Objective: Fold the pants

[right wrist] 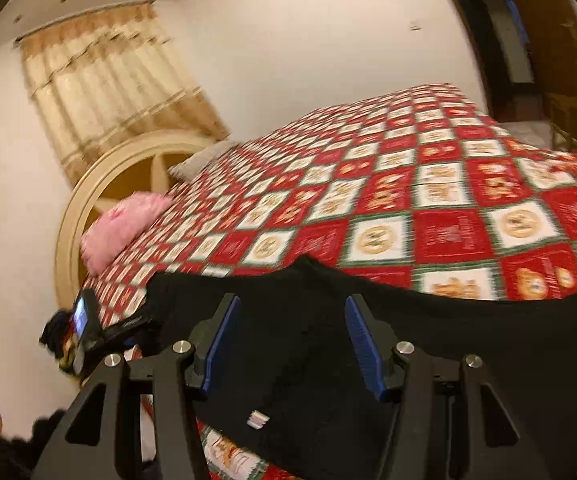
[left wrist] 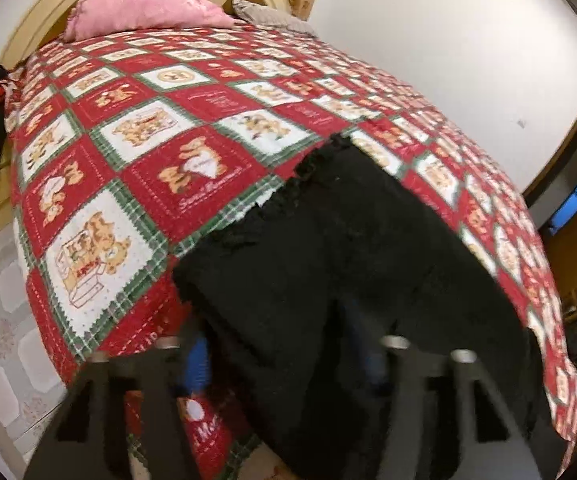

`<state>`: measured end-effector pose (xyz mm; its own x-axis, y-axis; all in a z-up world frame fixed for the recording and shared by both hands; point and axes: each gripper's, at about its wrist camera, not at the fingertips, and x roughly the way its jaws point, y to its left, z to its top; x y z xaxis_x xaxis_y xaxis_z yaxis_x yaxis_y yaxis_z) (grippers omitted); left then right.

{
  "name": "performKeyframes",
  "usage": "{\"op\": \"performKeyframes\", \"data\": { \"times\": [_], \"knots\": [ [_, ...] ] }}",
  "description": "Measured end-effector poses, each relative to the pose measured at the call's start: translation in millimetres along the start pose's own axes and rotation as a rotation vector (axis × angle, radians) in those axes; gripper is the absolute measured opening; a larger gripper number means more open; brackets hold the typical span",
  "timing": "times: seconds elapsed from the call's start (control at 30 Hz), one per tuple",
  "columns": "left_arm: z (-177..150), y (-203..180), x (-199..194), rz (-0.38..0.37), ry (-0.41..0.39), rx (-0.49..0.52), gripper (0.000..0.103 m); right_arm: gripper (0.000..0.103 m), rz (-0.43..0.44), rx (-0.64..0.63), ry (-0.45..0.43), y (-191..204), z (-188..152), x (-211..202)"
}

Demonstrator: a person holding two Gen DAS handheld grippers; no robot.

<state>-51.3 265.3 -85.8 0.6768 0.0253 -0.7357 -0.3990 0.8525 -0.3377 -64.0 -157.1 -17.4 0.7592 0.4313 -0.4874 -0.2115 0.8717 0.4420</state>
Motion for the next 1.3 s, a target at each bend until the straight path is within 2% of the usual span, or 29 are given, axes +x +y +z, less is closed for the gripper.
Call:
{"op": "performKeyframes", "data": {
  "times": [0.03,0.13,0.37,0.5,0.6,0.7,0.87,0.9,0.97,1.03,1.1,1.23,1.27,1.3],
  "knots": [
    [0,-2,-3,-0.044,0.005,0.013,0.03,0.056,-0.013,0.025,-0.011,-7,2,-4],
    [2,-20,-16,-0.021,-0.033,0.085,0.028,0.056,-0.067,0.106,-0.052,-34,6,-23],
    [7,-77,-57,-0.092,-0.094,0.247,0.027,0.056,-0.187,0.207,-0.143,-82,10,-69],
    [-5,-131,-87,-0.19,-0.126,0.397,0.027,0.056,-0.252,0.257,-0.199,-108,14,-98],
    [-23,-170,-111,-0.288,-0.157,0.512,0.027,0.057,-0.298,0.286,-0.223,-122,13,-116],
    [-56,-210,-129,-0.394,-0.174,0.656,0.027,0.057,-0.333,0.306,-0.238,-134,6,-132],
    [-131,-266,-128,-0.561,-0.083,0.863,0.026,0.057,-0.361,0.357,-0.231,-153,-12,-144],
    [-152,-276,-128,-0.586,-0.084,0.929,0.026,0.057,-0.364,0.364,-0.227,-155,-15,-144],
    [-181,-288,-128,-0.595,-0.087,1.022,0.026,0.057,-0.365,0.368,-0.218,-158,-18,-144],
    [-210,-293,-122,-0.628,-0.042,1.095,0.026,0.057,-0.359,0.365,-0.212,-157,-21,-142],
    [-227,-294,-118,-0.609,-0.03,1.154,0.027,0.057,-0.36,0.344,-0.206,-155,-24,-139],
    [-235,-294,-119,-0.602,-0.002,1.222,0.03,0.057,-0.352,0.328,-0.173,-152,-28,-129],
    [-231,-294,-121,-0.607,0.01,1.222,0.032,0.057,-0.344,0.332,-0.167,-152,-26,-127],
    [-222,-292,-124,-0.618,0.036,1.219,0.04,0.057,-0.336,0.335,-0.164,-152,-24,-126]
  ]
}}
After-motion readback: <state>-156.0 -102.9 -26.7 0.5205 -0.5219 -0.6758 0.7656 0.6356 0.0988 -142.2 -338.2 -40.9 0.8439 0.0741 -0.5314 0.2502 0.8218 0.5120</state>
